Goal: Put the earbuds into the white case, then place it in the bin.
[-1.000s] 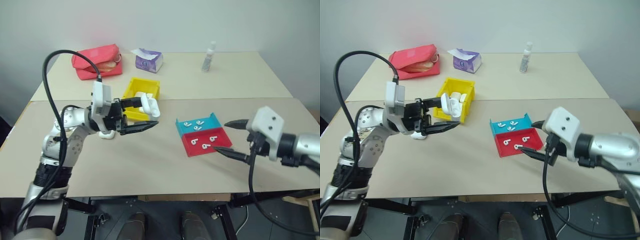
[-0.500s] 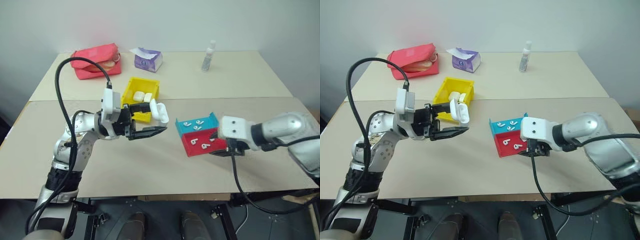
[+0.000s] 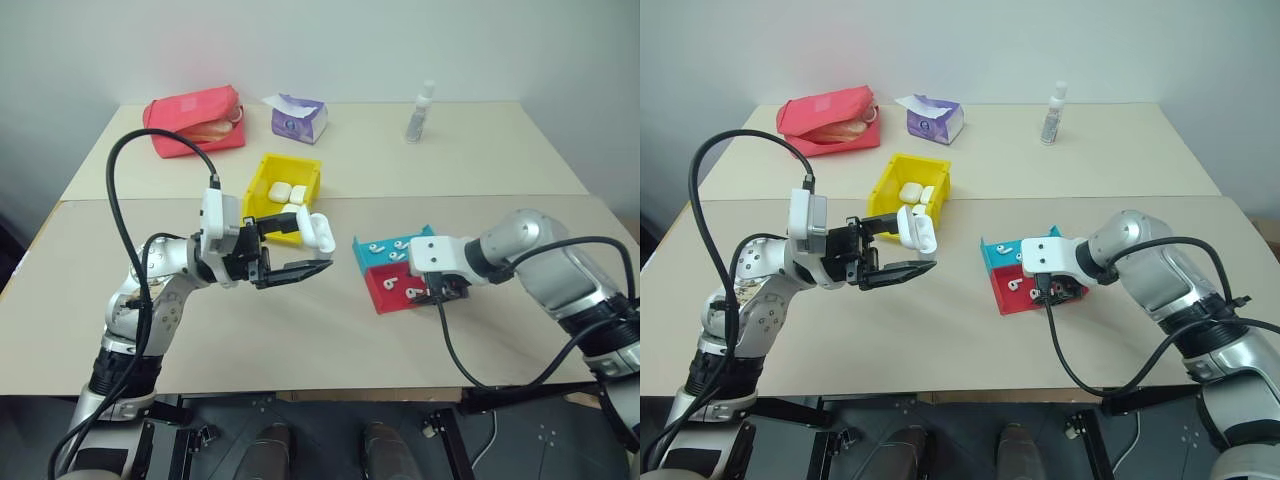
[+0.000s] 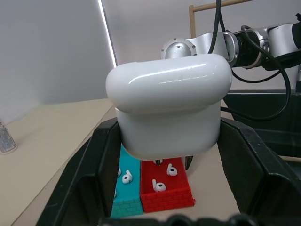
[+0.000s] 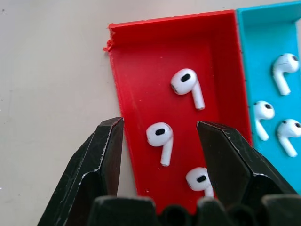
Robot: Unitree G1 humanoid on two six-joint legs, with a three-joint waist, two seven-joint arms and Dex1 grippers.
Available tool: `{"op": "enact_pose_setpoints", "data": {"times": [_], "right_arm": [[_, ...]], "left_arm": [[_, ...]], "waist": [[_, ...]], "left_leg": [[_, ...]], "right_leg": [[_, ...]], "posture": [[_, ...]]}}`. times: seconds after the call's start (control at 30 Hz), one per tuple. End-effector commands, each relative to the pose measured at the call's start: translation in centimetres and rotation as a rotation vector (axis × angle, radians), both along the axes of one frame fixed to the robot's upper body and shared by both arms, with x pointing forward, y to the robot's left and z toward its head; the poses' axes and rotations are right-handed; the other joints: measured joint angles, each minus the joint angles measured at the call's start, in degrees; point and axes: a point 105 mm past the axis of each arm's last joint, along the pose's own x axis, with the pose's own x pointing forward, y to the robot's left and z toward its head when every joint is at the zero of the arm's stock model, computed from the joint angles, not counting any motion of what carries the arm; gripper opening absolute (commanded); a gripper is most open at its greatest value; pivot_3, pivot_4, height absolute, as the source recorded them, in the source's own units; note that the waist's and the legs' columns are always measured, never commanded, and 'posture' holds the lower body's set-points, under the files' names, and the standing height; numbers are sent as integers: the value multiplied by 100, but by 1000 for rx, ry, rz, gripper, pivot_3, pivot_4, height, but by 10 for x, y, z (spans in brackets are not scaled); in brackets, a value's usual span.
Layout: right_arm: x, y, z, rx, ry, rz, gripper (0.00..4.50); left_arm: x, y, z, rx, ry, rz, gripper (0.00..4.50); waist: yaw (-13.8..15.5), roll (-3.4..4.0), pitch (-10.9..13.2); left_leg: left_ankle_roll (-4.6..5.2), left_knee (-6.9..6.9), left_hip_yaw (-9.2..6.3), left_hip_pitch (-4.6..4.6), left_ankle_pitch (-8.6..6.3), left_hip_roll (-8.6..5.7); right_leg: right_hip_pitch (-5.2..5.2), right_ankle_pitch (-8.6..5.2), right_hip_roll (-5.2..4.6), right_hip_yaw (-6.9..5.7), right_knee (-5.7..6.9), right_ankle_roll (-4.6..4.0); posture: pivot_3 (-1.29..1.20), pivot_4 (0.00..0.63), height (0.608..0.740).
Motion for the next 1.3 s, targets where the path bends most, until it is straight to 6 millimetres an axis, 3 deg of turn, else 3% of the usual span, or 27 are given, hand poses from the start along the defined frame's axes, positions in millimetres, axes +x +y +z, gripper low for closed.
{"op": "enact_pose_setpoints", "data": {"times": [0.03, 0.27, 0.7, 0.83, 1.0, 1.17, 1.3], "right_arm": [[6, 1, 8, -25, -36, 31, 2937], [18, -3, 4, -59, -39, 21, 2937], [17, -5, -8, -78, -14, 34, 2937], [17, -5, -9, -77, -11, 34, 2161], [16, -5, -10, -76, -4, 37, 608], [16, -2, -8, -46, 3, 26, 607], [14, -1, 15, 102, -20, -57, 607]], "left_arm": [[-6, 2, 12, -10, -56, 11, 2834], [-11, 1, 11, -12, -51, 17, 2834], [-14, 2, 12, -9, -44, 34, 2834], [-15, 3, 13, -8, -43, 35, 2834], [-15, 3, 13, -5, -41, 36, 2834], [-16, 3, 13, -3, -35, 30, 2834], [-17, 0, 12, -8, -23, 10, 2834]], "waist": [[0, 0, 0], [-10, 0, 0], [-10, 0, 0], [-10, 0, 0], [-11, 0, 0], [-11, 0, 0], [-4, 0, 0]], "left_leg": [[-1, 0, -1, 0, 1, 0], [-3, -1, -1, 0, 2, 0], [-5, -1, -1, 0, 3, -1], [-5, -1, -1, 1, 3, -1], [-5, -1, -1, 1, 3, -1], [-5, -1, -1, 1, 3, 0], [-5, -1, -2, 0, 3, -1]], "right_leg": [[0, 0, 0, -1, 1, 0], [-2, 0, 0, 0, 0, 0], [-2, 1, 0, 0, 1, -1], [-2, 1, 0, 0, 1, -1], [-1, 1, 0, -1, 1, -1], [0, 1, 0, -1, 1, -1], [-1, 1, 0, -1, 1, -1]], "posture": [[0, 150, 740], [0, 150, 740], [0, 150, 740], [0, 150, 740], [0, 150, 740], [0, 150, 740], [0, 150, 740]]}}
